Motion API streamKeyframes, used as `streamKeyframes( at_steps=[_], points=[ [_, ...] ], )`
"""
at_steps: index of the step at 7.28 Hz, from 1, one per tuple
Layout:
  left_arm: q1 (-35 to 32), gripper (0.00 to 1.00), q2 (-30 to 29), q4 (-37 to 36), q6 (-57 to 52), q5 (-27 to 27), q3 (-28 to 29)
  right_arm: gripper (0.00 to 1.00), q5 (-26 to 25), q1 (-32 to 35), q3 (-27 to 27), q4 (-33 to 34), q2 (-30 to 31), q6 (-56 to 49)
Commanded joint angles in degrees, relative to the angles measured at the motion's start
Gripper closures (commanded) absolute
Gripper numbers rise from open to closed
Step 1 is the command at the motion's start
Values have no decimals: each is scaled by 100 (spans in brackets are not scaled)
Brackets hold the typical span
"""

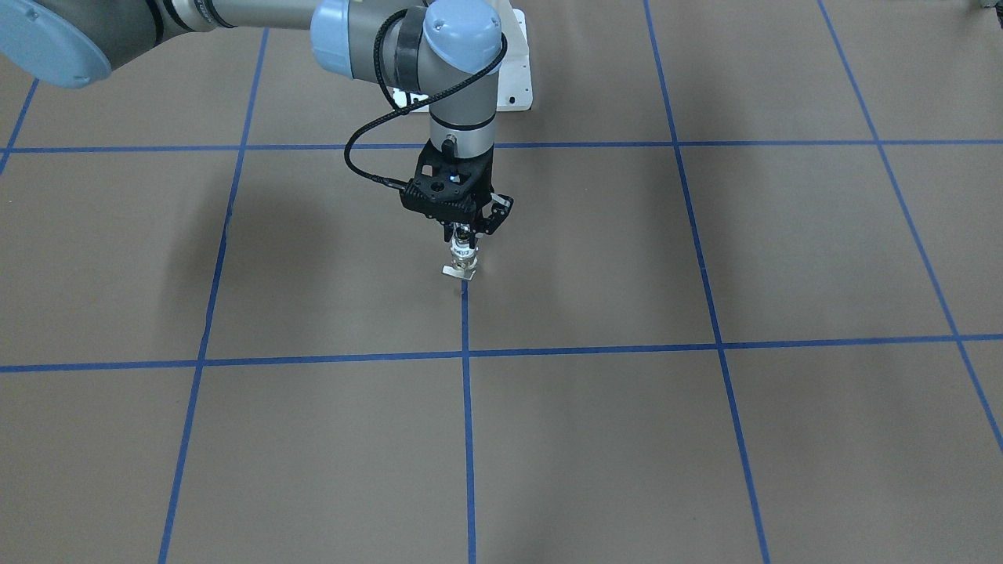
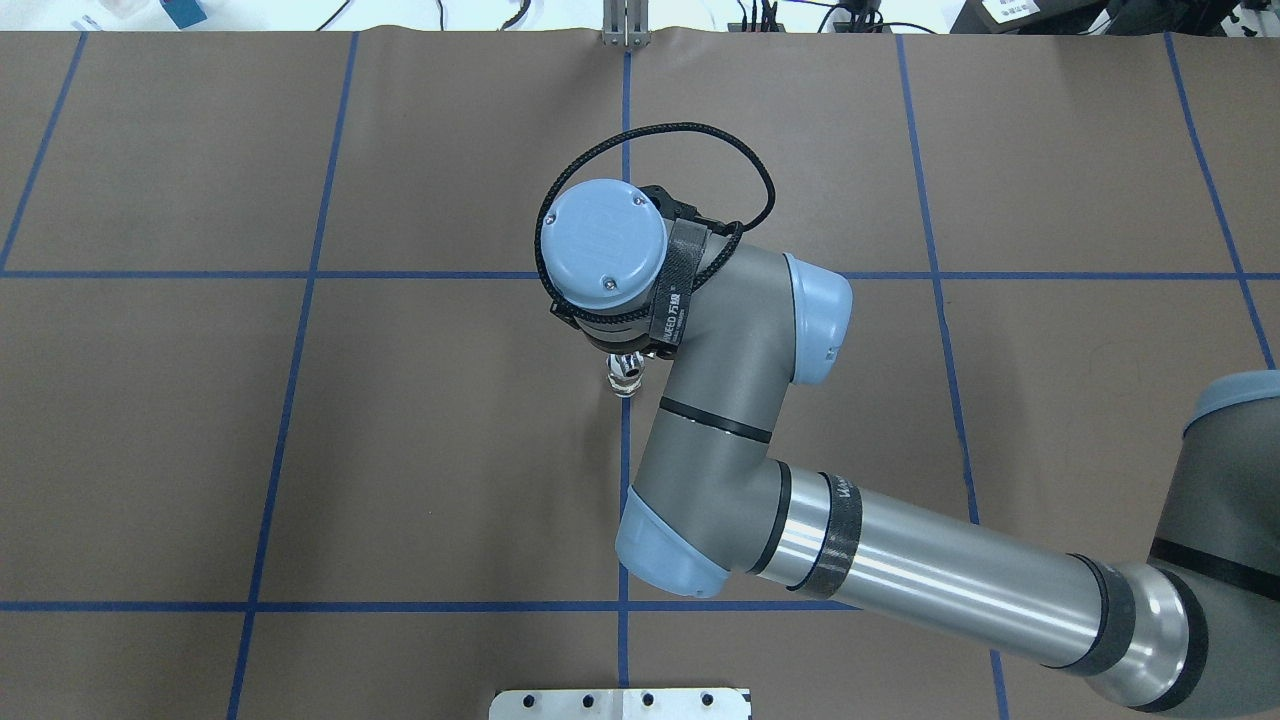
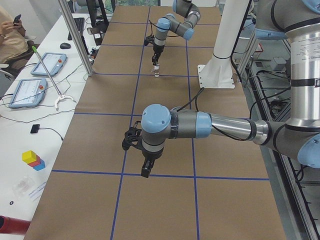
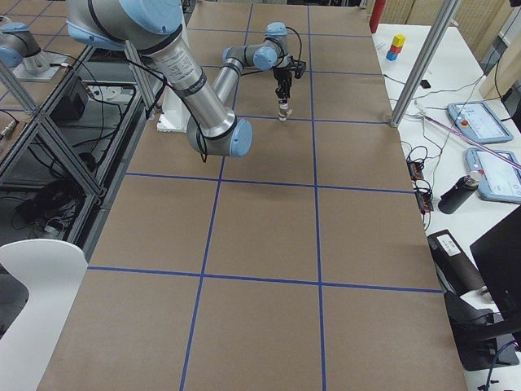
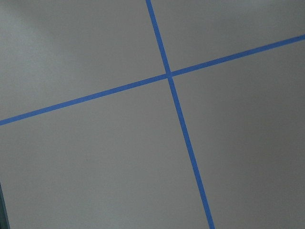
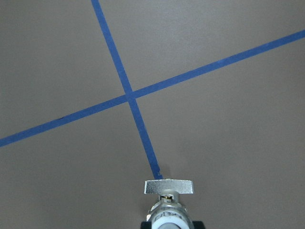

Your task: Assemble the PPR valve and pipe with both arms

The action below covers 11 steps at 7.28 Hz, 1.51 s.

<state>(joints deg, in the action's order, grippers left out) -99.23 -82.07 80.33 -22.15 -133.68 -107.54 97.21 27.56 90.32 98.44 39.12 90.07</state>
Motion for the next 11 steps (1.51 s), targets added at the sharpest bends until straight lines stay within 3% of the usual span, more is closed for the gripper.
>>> streamKeyframes(
  at_steps=[1, 5, 7, 11],
  points=[
    [0, 0, -11, 0, 0, 0, 4, 1, 0, 21, 3, 0, 8, -86],
    [0, 0, -11, 0, 0, 0, 5, 0, 183, 406, 100, 9, -36, -542],
    [0, 0, 15, 0, 0, 0, 13, 0, 788, 1003, 275, 44, 103, -1067],
    [0, 0, 24, 0, 35, 0, 259, 0, 1808, 2452, 1391, 53, 1832, -3524]
  ],
)
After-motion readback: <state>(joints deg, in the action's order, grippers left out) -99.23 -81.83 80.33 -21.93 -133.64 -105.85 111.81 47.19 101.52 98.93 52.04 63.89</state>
